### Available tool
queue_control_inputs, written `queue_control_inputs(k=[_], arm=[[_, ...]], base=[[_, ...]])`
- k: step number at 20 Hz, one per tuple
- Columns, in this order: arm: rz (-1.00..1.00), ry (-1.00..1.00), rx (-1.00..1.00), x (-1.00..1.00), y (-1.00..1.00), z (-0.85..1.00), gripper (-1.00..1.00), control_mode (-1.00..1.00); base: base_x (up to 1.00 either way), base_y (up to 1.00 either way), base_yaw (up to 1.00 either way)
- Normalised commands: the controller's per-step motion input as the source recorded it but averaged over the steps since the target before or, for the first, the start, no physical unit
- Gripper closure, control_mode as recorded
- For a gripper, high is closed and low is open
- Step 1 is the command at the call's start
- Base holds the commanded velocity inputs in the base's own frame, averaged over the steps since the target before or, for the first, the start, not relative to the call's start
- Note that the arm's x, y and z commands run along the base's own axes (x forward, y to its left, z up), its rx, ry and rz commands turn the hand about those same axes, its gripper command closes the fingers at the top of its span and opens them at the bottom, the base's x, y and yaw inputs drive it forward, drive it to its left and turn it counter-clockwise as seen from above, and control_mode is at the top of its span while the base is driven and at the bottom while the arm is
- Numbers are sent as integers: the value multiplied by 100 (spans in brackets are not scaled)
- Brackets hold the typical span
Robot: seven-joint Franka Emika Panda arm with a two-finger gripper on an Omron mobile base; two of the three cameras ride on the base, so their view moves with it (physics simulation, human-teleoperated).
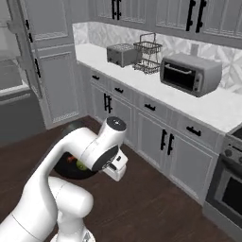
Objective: Pick the chicken drumstick and lime from their plates and place them in the bowl. Then put the bowl in the fridge.
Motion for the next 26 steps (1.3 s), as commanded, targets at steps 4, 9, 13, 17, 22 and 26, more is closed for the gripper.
queue_control_inputs(k=[4, 9, 13, 17, 22, 26], arm=[[0, 0, 0, 0, 0, 0, 100, 100], [0, 0, 0, 0, 0, 0, 100, 100], [0, 0, 0, 0, 0, 0, 100, 100], [0, 0, 0, 0, 0, 0, 100, 100], [0, 0, 0, 0, 0, 0, 100, 100], [0, 0, 0, 0, 0, 0, 100, 100]], base=[[68, -20, 81], [86, -14, 77], [100, -9, 64], [100, 19, 27], [100, 78, 3], [100, 44, 4]])
